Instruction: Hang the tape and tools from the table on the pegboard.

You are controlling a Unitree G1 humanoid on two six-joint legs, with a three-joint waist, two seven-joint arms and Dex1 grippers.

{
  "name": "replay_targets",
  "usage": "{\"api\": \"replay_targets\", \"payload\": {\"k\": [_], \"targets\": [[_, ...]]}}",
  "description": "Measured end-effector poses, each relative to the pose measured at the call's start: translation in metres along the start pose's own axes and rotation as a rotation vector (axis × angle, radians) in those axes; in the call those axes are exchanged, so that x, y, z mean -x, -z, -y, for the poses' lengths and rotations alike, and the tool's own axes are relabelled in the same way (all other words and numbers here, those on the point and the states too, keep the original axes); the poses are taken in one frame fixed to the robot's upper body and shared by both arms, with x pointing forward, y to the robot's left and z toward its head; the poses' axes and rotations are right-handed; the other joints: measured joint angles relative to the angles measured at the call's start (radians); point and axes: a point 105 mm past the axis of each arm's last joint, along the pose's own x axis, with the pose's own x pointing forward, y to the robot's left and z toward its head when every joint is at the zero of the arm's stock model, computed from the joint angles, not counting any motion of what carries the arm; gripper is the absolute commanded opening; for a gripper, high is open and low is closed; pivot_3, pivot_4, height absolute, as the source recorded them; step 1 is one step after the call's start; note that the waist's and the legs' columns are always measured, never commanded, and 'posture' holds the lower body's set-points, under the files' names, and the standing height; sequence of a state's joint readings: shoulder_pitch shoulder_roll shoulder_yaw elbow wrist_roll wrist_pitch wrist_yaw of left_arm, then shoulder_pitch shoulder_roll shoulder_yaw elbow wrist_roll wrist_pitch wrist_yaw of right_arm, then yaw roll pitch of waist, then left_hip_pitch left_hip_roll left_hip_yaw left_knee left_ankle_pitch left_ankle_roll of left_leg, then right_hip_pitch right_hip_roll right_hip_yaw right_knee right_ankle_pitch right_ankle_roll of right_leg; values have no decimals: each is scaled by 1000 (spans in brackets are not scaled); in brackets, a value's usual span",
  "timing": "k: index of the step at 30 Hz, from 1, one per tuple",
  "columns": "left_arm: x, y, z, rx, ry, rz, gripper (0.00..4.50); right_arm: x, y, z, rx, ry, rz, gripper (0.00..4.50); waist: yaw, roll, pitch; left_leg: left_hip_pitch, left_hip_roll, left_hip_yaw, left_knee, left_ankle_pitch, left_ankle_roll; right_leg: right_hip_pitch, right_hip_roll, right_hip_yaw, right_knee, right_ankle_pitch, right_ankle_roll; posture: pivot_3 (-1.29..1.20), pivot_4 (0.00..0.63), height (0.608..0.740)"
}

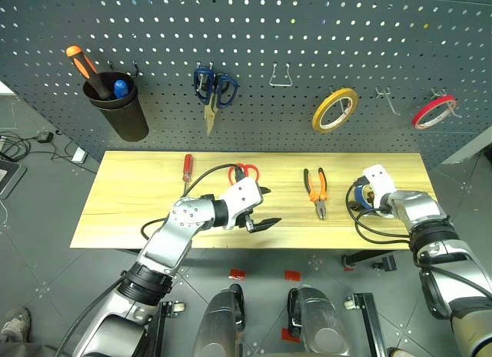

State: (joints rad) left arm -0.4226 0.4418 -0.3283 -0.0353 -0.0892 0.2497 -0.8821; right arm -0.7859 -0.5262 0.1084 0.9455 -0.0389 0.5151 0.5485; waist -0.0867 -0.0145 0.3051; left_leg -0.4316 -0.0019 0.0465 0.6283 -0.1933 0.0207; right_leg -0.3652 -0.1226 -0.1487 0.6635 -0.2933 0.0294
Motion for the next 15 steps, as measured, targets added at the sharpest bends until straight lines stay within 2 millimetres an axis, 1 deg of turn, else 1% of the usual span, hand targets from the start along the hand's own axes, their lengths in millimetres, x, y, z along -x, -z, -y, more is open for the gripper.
{"api": "replay_targets", "payload": {"k": [4, 7, 8, 9, 12, 13, 15], "targets": [[-1, -3, 4, -5, 11, 14, 4005, -3, 0, -3, 41, -9, -17, 2241, 1, 0, 0, 0, 0, 0, 1, 0, 1, 1, 0, 1, 0, 2, 3, -262, 305, 740], [-1, -1, 7, -3, 14, 23, 4005, -5, 0, -2, 69, 16, -17, 1151, 1, -1, 0, 0, 0, 0, 2, 0, 0, 1, 0, 1, 0, 3, 4, -278, 293, 740], [-2, -2, 8, -3, 15, 31, 4005, -6, 0, -2, 80, 27, -14, 854, 1, -2, -1, 0, 0, 0, 2, 0, 0, 1, 0, 1, 0, 3, 4, -283, 289, 740], [-2, -4, 8, -3, 14, 42, 4005, -5, -1, -2, 89, 35, -6, 682, 3, -2, -1, 0, 0, 0, 2, 0, 0, 1, 0, 1, 0, 3, 4, -288, 284, 740], [-4, -16, 9, -2, 8, 100, 4005, -2, 3, -2, 134, 68, 35, 681, 7, -2, -1, 0, 0, 0, 3, 0, 0, 1, -1, 1, 0, 3, 4, -295, 274, 740], [-4, -18, 8, -2, 3, 112, 4005, 1, 6, -3, 152, 81, 52, 681, 9, -2, -1, -1, 0, 0, 2, 0, 0, 0, -1, 1, 0, 3, 4, -297, 269, 740], [-4, -23, 4, 5, -21, 139, 4005, 14, 14, -4, 176, 122, 104, 681, 14, 0, -2, -3, 0, 1, 1, 0, 0, -4, -1, 1, 0, 3, 5, -298, 267, 740]]}}
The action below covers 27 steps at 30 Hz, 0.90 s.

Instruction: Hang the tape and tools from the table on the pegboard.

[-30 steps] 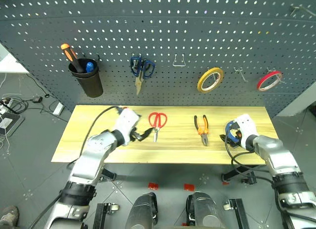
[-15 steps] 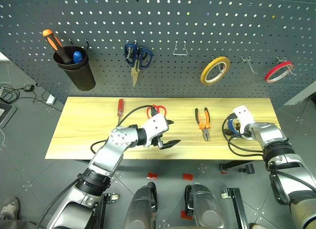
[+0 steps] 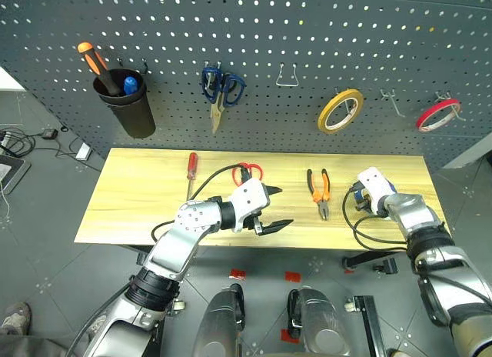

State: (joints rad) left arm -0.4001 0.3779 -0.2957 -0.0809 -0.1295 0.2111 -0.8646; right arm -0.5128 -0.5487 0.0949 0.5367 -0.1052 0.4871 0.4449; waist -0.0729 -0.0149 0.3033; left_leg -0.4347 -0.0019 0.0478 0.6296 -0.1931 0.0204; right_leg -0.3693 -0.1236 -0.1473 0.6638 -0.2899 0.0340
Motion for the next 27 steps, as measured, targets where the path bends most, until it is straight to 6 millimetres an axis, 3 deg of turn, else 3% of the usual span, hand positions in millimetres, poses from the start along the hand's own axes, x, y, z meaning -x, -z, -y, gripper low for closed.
{"api": "replay_targets", "payload": {"k": [4, 8, 10, 14, 19, 27], "targets": [[1, -16, -16, 20, -82, 78, 4005, 45, -9, -10, 103, 104, 153, 681, -2, 0, -1, -1, 0, 3, -1, 0, 0, -2, 0, -1, 0, 0, 1, -313, 251, 740], [0, -39, -33, 39, -158, 168, 4005, 97, -26, -59, 231, 148, 338, 681, -11, 0, -2, 0, 1, 3, 0, 0, 0, -3, 1, 0, 1, -1, 3, -330, 249, 740], [-1, -49, -39, 41, -169, 199, 4005, 113, -42, -77, 258, 163, 430, 681, -20, 0, -2, 0, 1, 4, 0, -1, 2, -3, 1, 1, 1, -1, 9, -344, 244, 740], [-4, -65, -44, 32, -176, 247, 4005, 137, -86, -68, 331, 303, 629, 681, -24, -2, -3, 0, 1, 5, 2, -1, 6, -4, 1, 5, 1, 1, 10, -358, 233, 740], [-10, -87, -53, 36, -186, 314, 4005, 128, -121, -33, 260, 369, 725, 681, -27, -3, -4, 0, 1, 7, 2, 3, 7, -4, 1, 10, 1, 6, 7, -358, 225, 740], [-11, -80, -56, 55, -197, 296, 4005, 87, -143, 16, 127, 362, 726, 681, -42, -3, -5, 1, 0, 13, 0, 4, 5, -5, 1, 14, -1, 9, 4, -334, 212, 740]]}}
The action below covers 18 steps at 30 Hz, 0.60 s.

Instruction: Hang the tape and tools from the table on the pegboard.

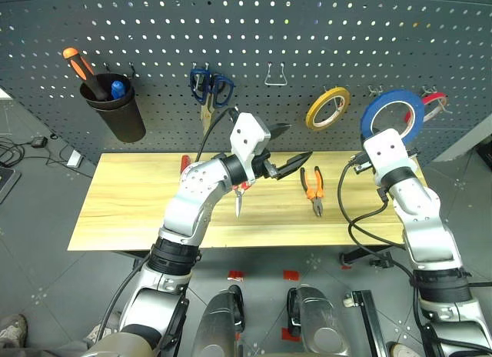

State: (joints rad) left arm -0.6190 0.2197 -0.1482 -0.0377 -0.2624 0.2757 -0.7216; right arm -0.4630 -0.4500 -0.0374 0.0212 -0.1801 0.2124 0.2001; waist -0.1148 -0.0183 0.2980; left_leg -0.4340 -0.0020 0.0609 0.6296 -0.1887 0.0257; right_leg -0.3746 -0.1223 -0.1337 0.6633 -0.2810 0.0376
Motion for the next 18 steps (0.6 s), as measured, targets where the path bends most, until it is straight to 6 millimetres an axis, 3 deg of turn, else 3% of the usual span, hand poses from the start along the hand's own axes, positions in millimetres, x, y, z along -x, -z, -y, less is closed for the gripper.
{"api": "replay_targets", "payload": {"k": [2, 10, 13, 16, 18], "targets": [[1, 1, -1, -3, -6, -4, 4005, -12, 2, 7, -33, 7, -1, 681, 0, 0, 0, 0, 0, 0, 0, 0, 0, 0, 0, 0, 0, 0, 0, -334, 212, 740], [12, 13, -5, -4, -31, -56, 4005, -17, 7, 8, -77, 19, 1, 3336, 0, 1, -1, 0, 0, 1, 1, 0, 0, 0, 0, 1, 2, 0, 0, -323, 218, 740], [32, 33, -5, -45, -11, -153, 4005, -4, 15, -5, -128, 0, -42, 4348, 0, 1, -2, 1, 1, 1, 0, 0, 0, 0, 0, 2, 2, 0, 0, -319, 234, 740], [66, 63, -4, -95, 9, -303, 4005, 15, 25, -25, -237, -33, -143, 4456, -5, 2, -2, 1, 3, 3, 0, 0, 0, -4, 1, 5, 3, 0, 0, -305, 249, 740], [83, 75, -3, -130, 25, -375, 4005, 22, 20, -39, -306, -77, -194, 4456, -5, 2, -2, 1, 3, 4, 1, 0, 0, -5, 1, 7, 5, 0, -1, -294, 262, 740]]}}
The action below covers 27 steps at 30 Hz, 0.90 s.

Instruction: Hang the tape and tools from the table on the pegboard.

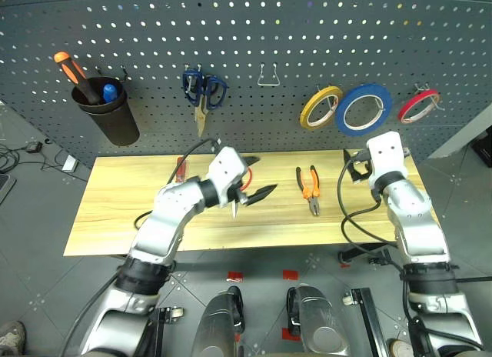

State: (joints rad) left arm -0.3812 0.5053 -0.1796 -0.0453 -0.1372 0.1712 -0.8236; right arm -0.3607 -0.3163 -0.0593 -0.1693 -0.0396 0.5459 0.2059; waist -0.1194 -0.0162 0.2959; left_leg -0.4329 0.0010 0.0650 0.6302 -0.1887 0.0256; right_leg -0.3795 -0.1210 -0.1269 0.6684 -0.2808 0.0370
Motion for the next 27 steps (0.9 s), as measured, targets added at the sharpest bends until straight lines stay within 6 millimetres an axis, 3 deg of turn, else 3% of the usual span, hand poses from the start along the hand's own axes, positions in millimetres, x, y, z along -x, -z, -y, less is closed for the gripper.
{"api": "replay_targets", "payload": {"k": [4, 10, 19, 27], "targets": [[13, 13, 7, -46, 27, -59, 4005, 7, 1, -26, -100, -87, -120, 4456, 8, 0, 0, 0, 0, 0, 1, -3, 4, -3, -1, 2, 6, 1, -1, -262, 284, 740], [40, 44, 29, -92, 107, -203, 4005, -11, 41, -51, -276, -87, -444, 4456, 9, 0, 2, 0, 2, 4, 0, -2, 3, -10, 0, 6, 11, 2, -3, -230, 315, 740], [40, 35, 33, -121, 120, -189, 4005, -46, 55, -79, -303, -113, -559, 4456, 17, 0, 9, 0, 3, 8, -2, -2, 4, -11, 0, 7, 9, 1, -4, -202, 335, 740], [39, 31, 31, -133, 122, -182, 4005, -62, 60, -91, -288, -107, -563, 4456, 23, 0, 21, 0, 4, 10, -2, -2, 3, -12, 0, 7, 9, 1, -4, -195, 339, 740]]}}
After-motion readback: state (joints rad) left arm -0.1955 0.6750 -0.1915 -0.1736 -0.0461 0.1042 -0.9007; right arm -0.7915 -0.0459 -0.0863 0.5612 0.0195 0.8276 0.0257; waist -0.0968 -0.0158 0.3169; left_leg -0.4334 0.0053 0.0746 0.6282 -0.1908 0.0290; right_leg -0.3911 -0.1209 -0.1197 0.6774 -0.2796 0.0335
